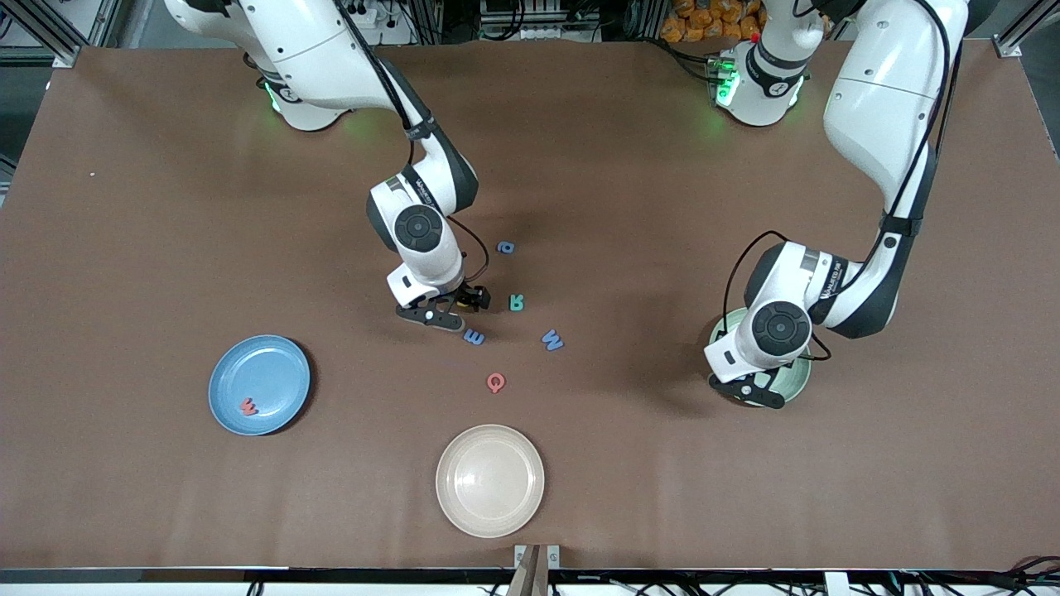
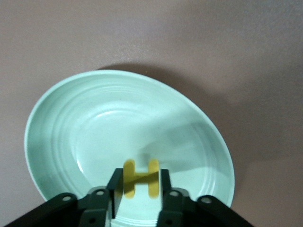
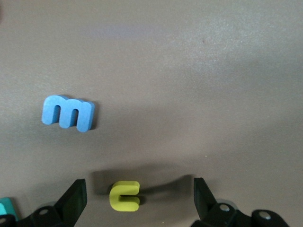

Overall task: Sort upper and lower case letters into plates
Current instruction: 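Release the H in the green plate while the right gripper grasps the c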

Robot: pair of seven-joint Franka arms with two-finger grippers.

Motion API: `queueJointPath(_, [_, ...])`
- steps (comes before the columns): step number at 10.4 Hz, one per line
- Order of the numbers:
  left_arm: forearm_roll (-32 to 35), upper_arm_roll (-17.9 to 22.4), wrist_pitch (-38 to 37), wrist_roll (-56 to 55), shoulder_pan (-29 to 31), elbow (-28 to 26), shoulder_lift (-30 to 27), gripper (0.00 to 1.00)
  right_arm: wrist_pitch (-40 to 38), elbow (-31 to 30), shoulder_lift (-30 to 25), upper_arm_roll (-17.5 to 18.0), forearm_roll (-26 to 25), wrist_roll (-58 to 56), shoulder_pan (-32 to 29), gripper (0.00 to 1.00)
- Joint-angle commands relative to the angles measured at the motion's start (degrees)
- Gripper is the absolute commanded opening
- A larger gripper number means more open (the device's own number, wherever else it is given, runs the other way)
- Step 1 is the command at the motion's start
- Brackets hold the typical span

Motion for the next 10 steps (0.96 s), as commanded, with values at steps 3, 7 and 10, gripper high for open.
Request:
queueJointPath(3, [1.8,-0.5,0.7,-0.6,0.4,-0.5,-1.2,1.00,1.0,-1.9,-1.2,0.1,1.5,0.4,0.2,1.00])
queueJointPath(7, [1.2,-1.3,1.0,0.1,0.4,2.7,-1.9,1.00,1.0,-1.2,-1.2,0.5,2.6,0.8,0.2,1.00])
queueJointPath(10, [1.2,-4.8,5.8,-0.3,-0.7,4.2,-1.6,1.00,1.0,-0.5,-0.9,0.5,3.2,0.8,0.2,1.00])
